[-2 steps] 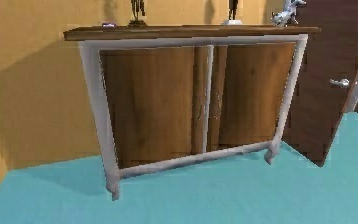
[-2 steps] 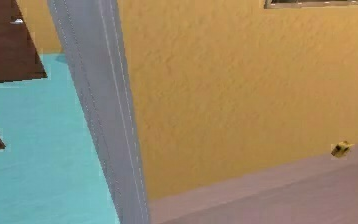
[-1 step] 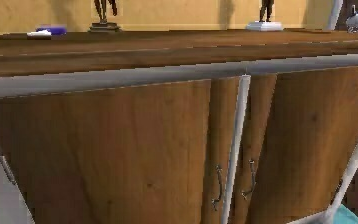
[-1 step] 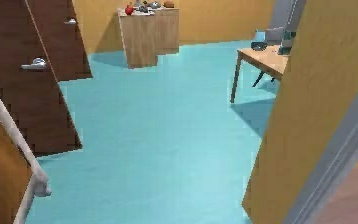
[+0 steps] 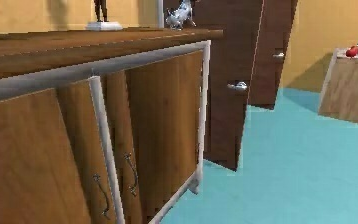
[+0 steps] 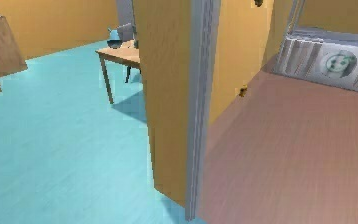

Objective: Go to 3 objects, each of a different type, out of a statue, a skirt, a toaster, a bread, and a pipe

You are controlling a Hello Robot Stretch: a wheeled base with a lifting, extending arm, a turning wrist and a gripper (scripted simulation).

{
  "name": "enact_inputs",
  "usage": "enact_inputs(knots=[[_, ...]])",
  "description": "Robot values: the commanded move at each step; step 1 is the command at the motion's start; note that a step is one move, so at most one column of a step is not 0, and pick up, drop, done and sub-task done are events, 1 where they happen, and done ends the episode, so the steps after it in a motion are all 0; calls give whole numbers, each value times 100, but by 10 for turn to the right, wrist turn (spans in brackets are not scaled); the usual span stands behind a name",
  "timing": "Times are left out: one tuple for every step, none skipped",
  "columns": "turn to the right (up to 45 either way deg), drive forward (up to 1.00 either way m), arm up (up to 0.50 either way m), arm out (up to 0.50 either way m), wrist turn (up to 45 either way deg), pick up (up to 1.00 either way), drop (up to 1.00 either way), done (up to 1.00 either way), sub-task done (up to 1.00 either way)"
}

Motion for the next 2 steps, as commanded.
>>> enact_inputs(knots=[[0, 5, 0, 0, 0, 0, 0, 0, 0], [330, 0, 0, 0, 0, 0, 0, 0, 0]])
